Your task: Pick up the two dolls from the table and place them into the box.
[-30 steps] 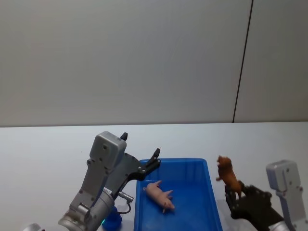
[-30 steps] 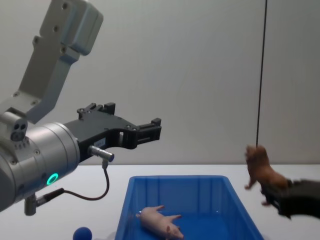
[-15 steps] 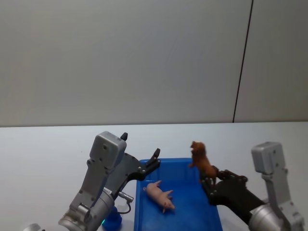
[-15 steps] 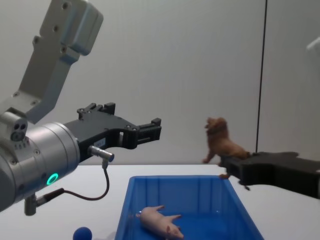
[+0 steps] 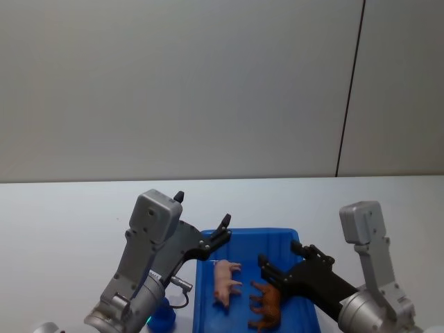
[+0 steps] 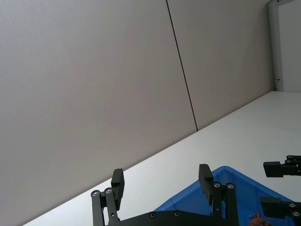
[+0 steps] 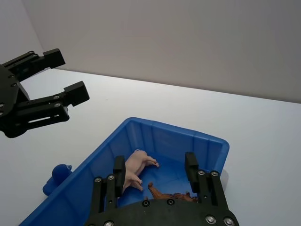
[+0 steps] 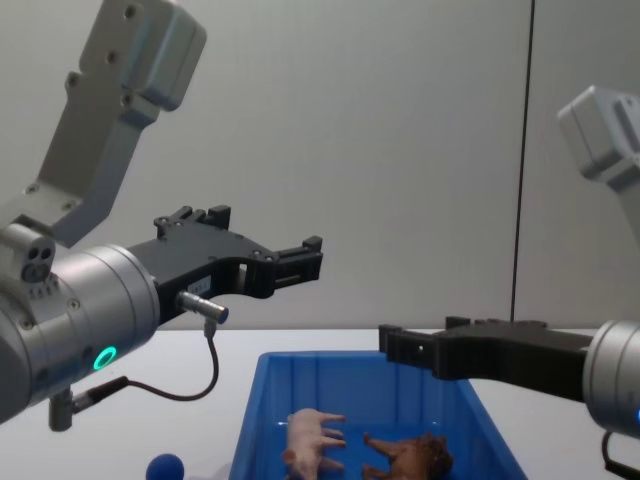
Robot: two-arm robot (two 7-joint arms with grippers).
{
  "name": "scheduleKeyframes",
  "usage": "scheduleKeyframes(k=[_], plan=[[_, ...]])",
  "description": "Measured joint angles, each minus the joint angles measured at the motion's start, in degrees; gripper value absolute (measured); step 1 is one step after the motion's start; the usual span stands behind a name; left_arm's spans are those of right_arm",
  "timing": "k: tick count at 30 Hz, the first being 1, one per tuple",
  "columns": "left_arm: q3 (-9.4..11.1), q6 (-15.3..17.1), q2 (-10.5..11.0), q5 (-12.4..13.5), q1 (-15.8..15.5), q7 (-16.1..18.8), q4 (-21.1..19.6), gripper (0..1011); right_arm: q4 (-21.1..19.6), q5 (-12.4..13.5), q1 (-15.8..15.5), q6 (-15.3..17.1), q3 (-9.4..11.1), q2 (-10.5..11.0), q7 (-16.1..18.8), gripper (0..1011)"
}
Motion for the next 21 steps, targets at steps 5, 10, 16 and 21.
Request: scheduleKeyframes(k=[5, 10, 16, 21], plan=[[0.0, 0.0, 0.0, 0.0, 0.0, 0.0, 0.0, 1001, 0.2, -0.3, 0.0, 0.0, 0.0, -0.1, -1.7, 872], [0.0, 0.0, 0.0, 0.0, 0.0, 0.0, 0.0, 1001, -0.6, -1.0, -0.6, -0.5, 0.3, 0.3, -4.4, 998], [0.0, 0.0, 0.0, 0.0, 0.0, 0.0, 0.0, 1001, -2.3, -1.8, -2.0, -1.4, 0.9, 1.3, -7.6, 1001], [0.0, 0.0, 0.0, 0.0, 0.0, 0.0, 0.0, 1001, -3.7, -2.1, -3.1, -1.9, 1.5, 2.2, -9.6, 1001]])
